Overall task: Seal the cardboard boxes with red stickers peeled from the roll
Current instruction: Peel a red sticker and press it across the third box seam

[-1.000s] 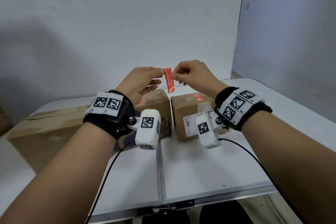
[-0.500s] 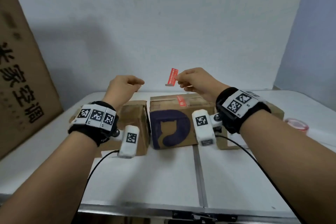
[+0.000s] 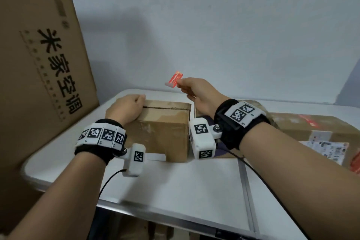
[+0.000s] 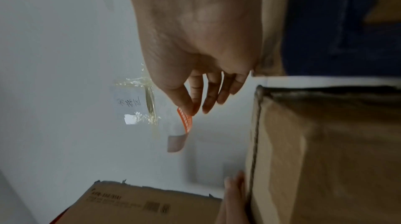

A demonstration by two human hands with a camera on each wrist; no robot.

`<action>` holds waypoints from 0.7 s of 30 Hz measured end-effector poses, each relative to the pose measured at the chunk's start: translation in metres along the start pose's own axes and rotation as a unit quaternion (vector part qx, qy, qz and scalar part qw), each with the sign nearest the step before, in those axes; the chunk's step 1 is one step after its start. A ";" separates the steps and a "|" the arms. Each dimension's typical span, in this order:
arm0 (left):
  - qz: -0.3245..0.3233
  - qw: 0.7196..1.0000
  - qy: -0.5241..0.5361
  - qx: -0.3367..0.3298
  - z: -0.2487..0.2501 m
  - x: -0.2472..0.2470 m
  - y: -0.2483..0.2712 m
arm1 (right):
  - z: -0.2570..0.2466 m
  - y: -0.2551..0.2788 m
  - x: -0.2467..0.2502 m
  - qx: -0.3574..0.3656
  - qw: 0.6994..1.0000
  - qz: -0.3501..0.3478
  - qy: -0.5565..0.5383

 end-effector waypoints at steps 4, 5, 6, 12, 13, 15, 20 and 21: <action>0.039 0.998 0.042 -0.010 0.012 0.000 0.002 | 0.008 -0.004 -0.007 0.005 1.000 0.021 0.019; 0.042 0.998 0.048 -0.016 0.015 -0.002 0.002 | 0.010 -0.005 -0.004 0.007 0.999 0.025 0.030; 0.043 0.998 0.049 -0.021 0.020 -0.004 0.002 | 0.010 -0.005 0.000 0.007 0.999 0.027 0.044; 0.001 0.997 0.059 -0.050 0.051 -0.026 0.004 | 0.016 -0.013 0.024 -0.001 0.998 0.015 0.064; -0.005 0.997 0.057 -0.056 0.057 -0.030 0.004 | 0.017 -0.014 0.027 0.002 0.998 0.013 0.067; -0.016 0.997 0.045 -0.067 0.066 -0.037 0.003 | 0.022 -0.016 0.031 -0.002 0.997 0.011 0.073; -0.071 0.993 -0.007 -0.089 0.068 -0.055 -0.006 | 0.022 -0.013 0.028 -0.009 0.996 -0.015 0.089; -0.068 0.993 -0.032 -0.095 0.069 -0.055 -0.007 | 0.021 -0.015 0.029 -0.007 0.995 -0.017 0.099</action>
Point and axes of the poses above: each hand's wrist, its own y-axis away from the middle knuckle, its own x-axis out of the back of the hand, z = x × y, the point moved 10 cm from there along -y, towards the middle knuckle, and after that the axes turned 4 degrees about y, right-handed, at the moved point
